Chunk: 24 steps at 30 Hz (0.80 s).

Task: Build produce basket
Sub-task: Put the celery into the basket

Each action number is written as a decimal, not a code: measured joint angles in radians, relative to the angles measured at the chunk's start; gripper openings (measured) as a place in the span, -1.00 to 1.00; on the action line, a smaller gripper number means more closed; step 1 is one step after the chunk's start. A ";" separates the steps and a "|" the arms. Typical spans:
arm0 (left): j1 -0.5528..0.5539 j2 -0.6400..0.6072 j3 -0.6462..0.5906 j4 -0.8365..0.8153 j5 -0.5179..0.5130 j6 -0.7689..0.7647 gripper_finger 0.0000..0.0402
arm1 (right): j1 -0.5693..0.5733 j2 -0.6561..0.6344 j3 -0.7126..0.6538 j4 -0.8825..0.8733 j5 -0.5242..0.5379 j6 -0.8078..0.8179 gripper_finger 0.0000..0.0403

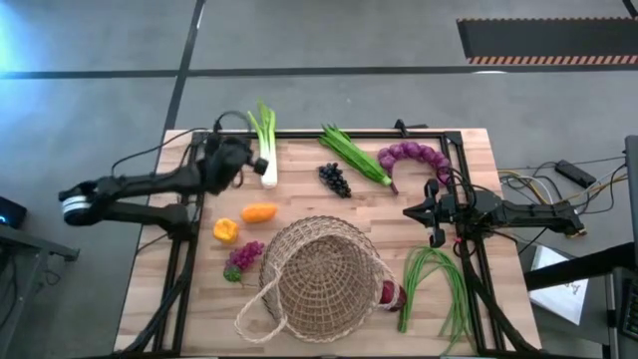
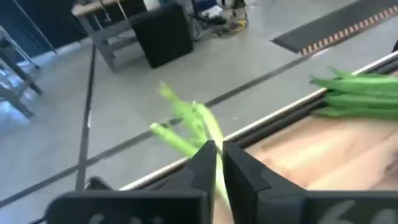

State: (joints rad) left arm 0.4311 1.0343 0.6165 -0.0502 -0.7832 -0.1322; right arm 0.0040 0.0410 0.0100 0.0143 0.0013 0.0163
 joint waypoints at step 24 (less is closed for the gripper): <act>0.346 0.565 0.358 -0.256 0.442 -0.290 0.76 | 0.000 0.001 0.000 0.000 0.000 0.000 -0.91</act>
State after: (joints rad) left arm 0.7771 1.5991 0.9748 -0.3064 -0.3416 -0.4222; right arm 0.0040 0.0418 0.0097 0.0143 0.0013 0.0162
